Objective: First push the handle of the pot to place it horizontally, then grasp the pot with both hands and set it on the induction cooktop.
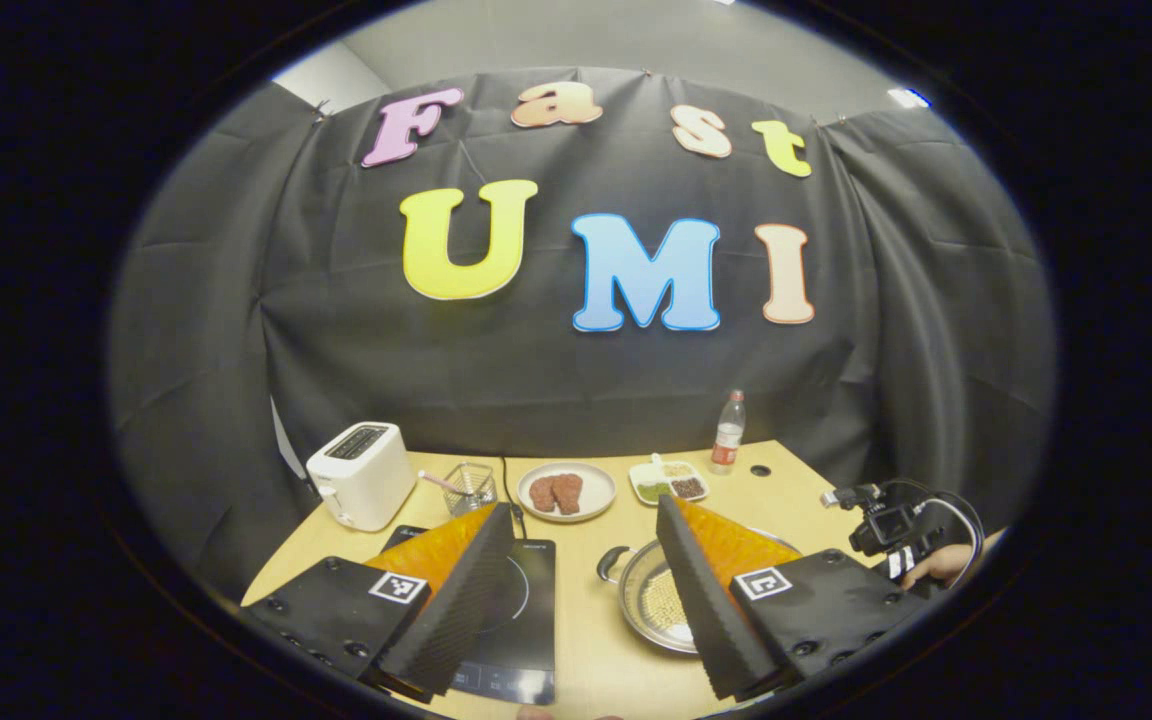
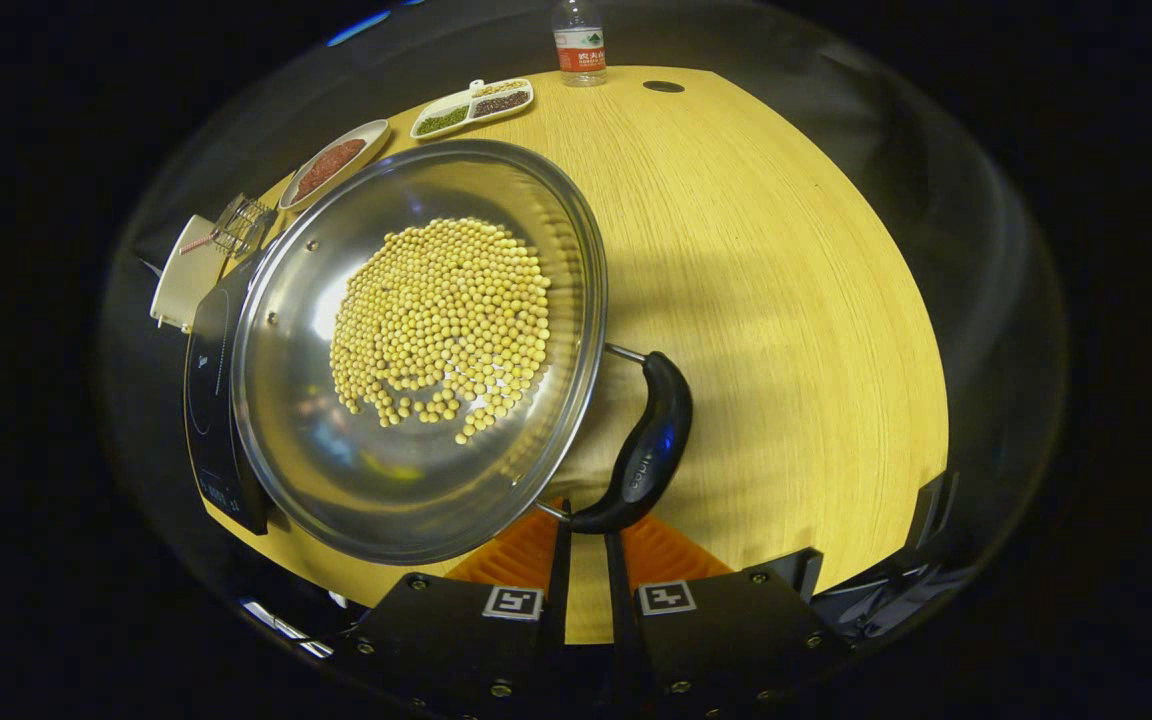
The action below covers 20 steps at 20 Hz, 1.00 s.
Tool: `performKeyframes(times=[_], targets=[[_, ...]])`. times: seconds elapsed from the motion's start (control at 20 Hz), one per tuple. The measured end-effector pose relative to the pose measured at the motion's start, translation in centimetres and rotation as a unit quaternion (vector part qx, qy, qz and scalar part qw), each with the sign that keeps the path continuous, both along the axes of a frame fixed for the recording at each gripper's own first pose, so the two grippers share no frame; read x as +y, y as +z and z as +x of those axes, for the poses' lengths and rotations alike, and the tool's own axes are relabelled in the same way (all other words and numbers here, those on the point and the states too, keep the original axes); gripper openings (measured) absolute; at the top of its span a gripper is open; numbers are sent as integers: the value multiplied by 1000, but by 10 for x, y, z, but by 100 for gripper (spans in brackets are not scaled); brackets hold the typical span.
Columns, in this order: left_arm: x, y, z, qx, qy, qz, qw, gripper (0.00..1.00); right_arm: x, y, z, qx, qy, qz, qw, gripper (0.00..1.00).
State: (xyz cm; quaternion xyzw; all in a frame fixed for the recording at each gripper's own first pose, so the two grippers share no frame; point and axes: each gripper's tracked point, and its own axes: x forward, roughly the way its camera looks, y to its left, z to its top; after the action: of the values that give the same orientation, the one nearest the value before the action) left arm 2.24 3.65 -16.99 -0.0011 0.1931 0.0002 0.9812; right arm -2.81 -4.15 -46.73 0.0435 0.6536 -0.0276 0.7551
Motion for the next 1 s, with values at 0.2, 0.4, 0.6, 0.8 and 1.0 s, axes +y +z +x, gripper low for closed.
performKeyframes(times=[0.2,0.4,0.6,0.8,1.0], targets=[[-17,-9,4,20,-9,0,1000,96,-10,0,13,-5,35,-16,999,21],[-34,-18,6,41,-12,-2,999,96,-19,-4,26,-7,81,-32,996,21],[-40,-28,2,66,3,-13,998,99,-24,-7,37,-4,117,-36,992,21],[-37,-44,-3,98,36,-24,994,96,-27,-8,48,-10,128,-26,991,21],[-40,-63,-6,132,46,-34,990,99,-30,-11,61,-16,144,-21,989,21]])
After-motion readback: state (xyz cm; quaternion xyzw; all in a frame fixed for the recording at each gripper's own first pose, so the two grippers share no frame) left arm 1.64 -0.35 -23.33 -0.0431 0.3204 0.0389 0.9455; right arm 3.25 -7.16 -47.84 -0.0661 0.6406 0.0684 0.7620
